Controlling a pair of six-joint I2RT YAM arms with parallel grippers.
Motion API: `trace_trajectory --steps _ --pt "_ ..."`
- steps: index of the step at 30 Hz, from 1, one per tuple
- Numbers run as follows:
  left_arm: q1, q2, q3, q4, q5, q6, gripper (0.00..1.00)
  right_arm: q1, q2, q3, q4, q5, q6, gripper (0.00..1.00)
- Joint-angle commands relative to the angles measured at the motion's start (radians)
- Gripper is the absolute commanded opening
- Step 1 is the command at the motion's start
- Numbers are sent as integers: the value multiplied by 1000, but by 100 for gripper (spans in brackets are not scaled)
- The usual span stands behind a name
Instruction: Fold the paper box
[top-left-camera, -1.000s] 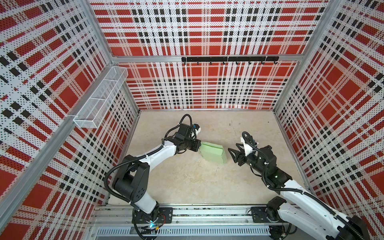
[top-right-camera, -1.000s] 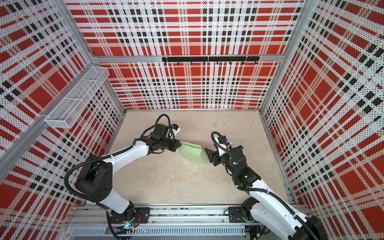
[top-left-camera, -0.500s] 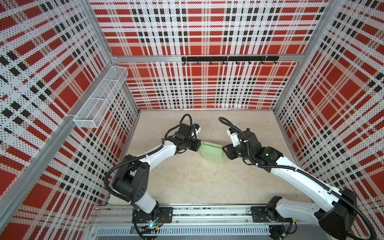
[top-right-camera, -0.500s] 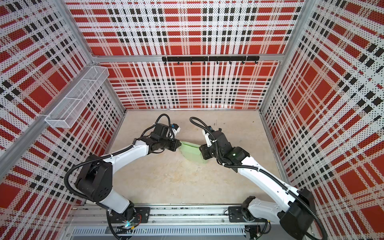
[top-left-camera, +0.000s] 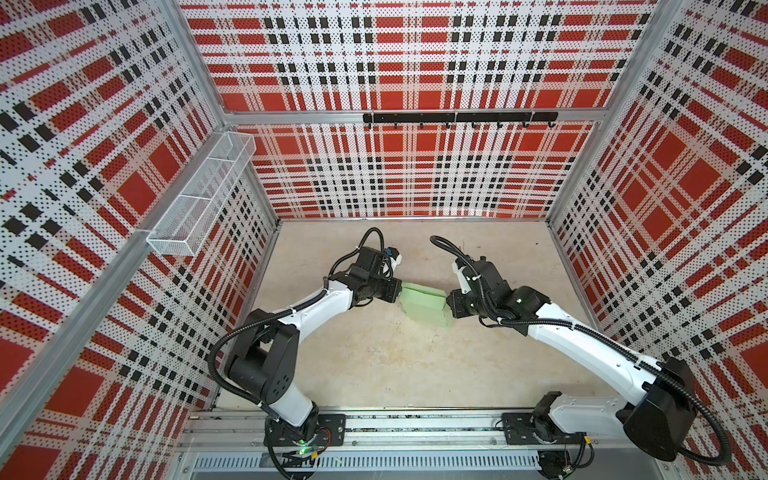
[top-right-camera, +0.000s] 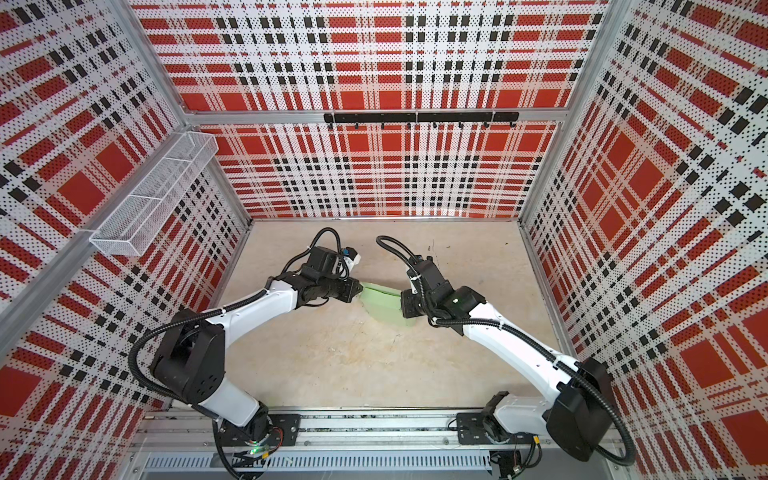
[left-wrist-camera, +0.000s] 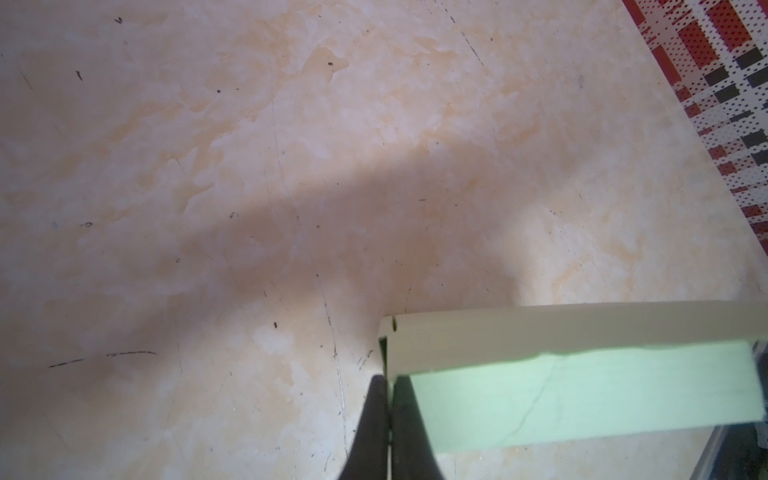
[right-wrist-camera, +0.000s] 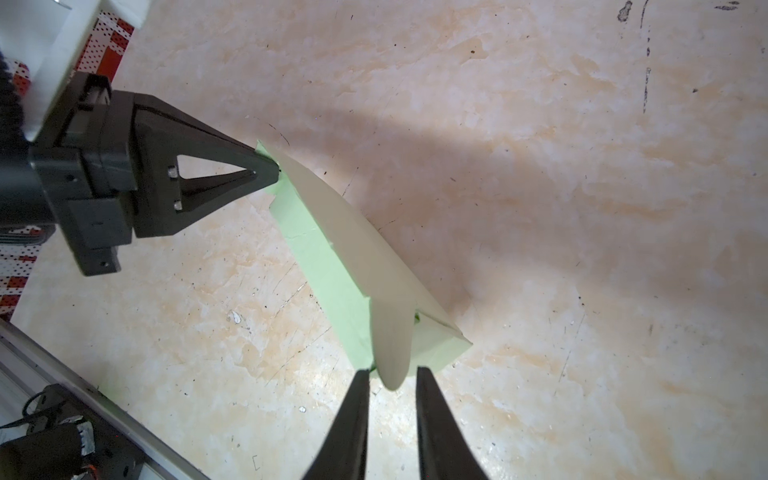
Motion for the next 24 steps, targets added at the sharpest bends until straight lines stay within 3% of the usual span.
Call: trace_trajectory --steps 1,11,24 --pt "-12 24 -2 -72 -16 -8 3 6 18 19 28 11 31 21" --pt "-13 24 -3 -72 -18 -5 3 7 48 29 57 -16 51 10" --pt "-17 26 -2 -72 -19 -8 3 8 50 34 61 -17 78 9"
